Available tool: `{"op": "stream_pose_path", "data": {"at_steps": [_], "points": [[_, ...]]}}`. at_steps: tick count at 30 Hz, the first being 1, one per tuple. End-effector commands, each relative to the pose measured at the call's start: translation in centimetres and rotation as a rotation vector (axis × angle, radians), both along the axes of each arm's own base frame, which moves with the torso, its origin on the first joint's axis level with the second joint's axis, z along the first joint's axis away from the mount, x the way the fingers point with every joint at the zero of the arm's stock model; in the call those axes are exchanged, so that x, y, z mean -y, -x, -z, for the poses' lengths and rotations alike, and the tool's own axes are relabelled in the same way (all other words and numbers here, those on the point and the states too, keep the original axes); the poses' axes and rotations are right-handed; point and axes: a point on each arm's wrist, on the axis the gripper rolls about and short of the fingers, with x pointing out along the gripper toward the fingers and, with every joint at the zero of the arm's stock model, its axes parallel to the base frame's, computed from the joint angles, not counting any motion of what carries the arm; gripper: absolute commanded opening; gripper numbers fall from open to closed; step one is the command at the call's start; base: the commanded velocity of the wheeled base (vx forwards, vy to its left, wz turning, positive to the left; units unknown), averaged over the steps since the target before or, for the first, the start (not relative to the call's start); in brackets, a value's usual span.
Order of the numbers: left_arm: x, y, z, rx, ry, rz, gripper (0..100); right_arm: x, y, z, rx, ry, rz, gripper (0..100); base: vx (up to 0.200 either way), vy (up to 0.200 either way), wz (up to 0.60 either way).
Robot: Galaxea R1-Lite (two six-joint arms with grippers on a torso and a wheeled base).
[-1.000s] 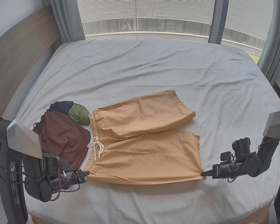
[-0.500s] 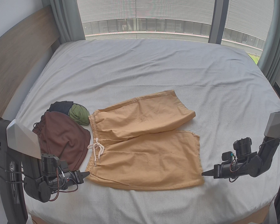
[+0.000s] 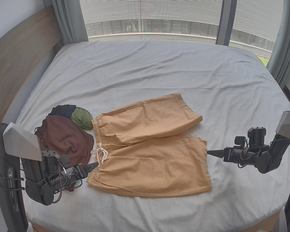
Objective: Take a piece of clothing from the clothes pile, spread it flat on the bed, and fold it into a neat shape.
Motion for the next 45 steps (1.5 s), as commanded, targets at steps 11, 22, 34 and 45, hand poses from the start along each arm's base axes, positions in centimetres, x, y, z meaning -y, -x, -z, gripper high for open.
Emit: {"op": "stream_pose_path", "data": {"at_steps": [11,22,34,45], "points": [[1.0,-0.9,-1.1,0.051,0.035,0.013,100,0.0,-7.6,4.2,0.061,-0.085,0.114,100,0.0,0.0,0.0],[1.0,-1.1,-0.3,0.035,0.03,0.014,100,-0.7,-9.2,5.4,0.089,-0.121,0.125,100,0.0,0.0,0.0],[1.0,-1.1,-0.3,0.035,0.032,0.015,100,-1.5,-9.3,5.9,0.122,-0.149,0.115,0,0.0,0.0,0.0],[1.0,-1.3,0.4,0.022,0.028,0.012,100,-1.1,-9.8,4.9,0.186,-0.159,0.129,0,0.0,0.0,0.0]]}}
